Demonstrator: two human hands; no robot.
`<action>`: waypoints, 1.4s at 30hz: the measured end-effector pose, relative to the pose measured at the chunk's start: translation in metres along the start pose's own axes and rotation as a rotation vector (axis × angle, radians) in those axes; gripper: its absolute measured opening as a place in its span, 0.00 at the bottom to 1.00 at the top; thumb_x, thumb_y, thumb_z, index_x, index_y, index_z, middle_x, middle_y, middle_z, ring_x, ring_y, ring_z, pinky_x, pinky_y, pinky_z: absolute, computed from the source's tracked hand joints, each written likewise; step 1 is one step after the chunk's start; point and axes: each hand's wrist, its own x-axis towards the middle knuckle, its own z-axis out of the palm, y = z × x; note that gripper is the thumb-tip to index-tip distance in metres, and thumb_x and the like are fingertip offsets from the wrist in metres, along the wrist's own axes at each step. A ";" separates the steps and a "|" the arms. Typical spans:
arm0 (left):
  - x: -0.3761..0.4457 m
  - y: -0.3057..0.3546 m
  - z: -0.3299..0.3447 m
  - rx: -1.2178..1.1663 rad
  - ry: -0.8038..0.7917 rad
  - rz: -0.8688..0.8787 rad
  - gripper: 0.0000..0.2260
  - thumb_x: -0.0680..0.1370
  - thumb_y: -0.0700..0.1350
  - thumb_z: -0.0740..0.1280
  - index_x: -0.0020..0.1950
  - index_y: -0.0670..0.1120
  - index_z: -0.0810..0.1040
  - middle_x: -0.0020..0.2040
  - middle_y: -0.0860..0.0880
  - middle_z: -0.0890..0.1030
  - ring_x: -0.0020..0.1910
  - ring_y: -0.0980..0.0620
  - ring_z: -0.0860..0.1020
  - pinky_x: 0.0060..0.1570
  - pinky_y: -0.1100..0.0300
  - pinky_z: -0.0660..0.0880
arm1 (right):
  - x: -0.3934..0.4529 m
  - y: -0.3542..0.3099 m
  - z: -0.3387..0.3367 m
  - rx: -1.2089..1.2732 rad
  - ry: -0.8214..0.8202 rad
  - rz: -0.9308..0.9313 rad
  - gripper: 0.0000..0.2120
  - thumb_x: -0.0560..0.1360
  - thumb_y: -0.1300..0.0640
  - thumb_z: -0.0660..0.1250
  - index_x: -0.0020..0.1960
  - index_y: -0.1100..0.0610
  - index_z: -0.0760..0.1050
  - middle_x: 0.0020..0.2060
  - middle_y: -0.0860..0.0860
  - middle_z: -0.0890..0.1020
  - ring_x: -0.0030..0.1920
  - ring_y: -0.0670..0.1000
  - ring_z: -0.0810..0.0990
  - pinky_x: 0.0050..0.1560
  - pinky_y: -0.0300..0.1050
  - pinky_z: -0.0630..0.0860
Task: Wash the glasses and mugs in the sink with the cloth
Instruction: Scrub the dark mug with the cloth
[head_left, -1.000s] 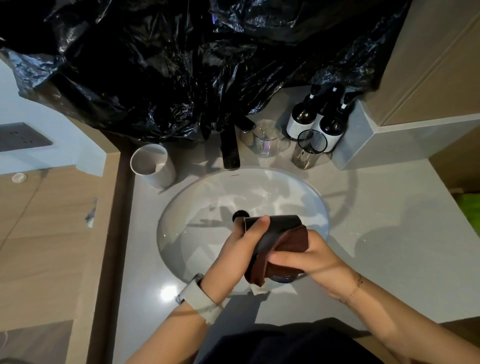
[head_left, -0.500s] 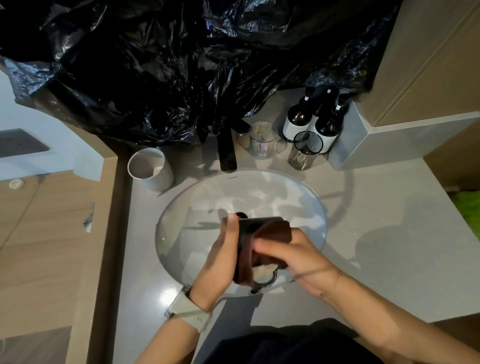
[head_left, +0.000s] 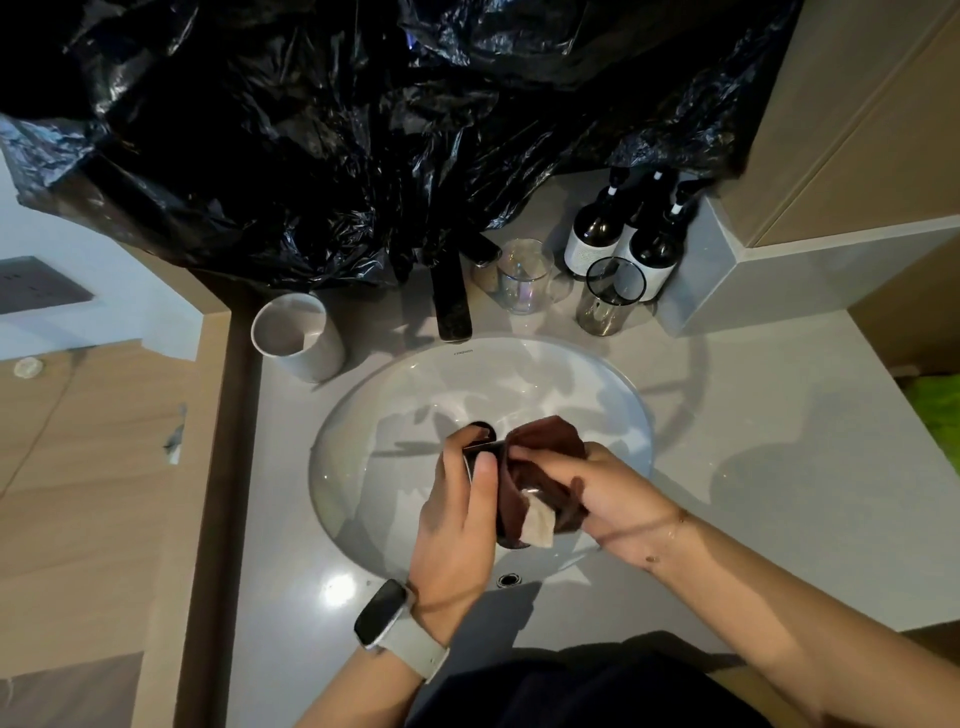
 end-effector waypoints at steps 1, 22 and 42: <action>0.003 -0.001 -0.001 -0.056 -0.035 -0.053 0.22 0.79 0.66 0.49 0.61 0.55 0.72 0.54 0.53 0.81 0.56 0.58 0.79 0.59 0.61 0.72 | -0.002 0.003 0.002 -0.036 0.003 -0.055 0.08 0.74 0.58 0.71 0.51 0.60 0.83 0.44 0.56 0.86 0.48 0.53 0.84 0.48 0.43 0.80; 0.007 -0.005 -0.016 -0.157 0.106 -0.022 0.13 0.82 0.56 0.55 0.52 0.50 0.74 0.42 0.53 0.80 0.40 0.55 0.79 0.38 0.64 0.75 | 0.008 -0.011 -0.027 0.006 0.453 -0.137 0.11 0.77 0.54 0.68 0.44 0.62 0.80 0.33 0.54 0.84 0.32 0.53 0.82 0.31 0.39 0.78; 0.014 0.010 -0.005 -0.406 0.075 -0.449 0.25 0.82 0.62 0.52 0.52 0.42 0.76 0.33 0.44 0.79 0.28 0.50 0.73 0.24 0.59 0.68 | -0.009 0.031 -0.006 -0.363 -0.058 -0.412 0.09 0.77 0.58 0.67 0.57 0.52 0.77 0.51 0.45 0.83 0.55 0.40 0.80 0.55 0.33 0.73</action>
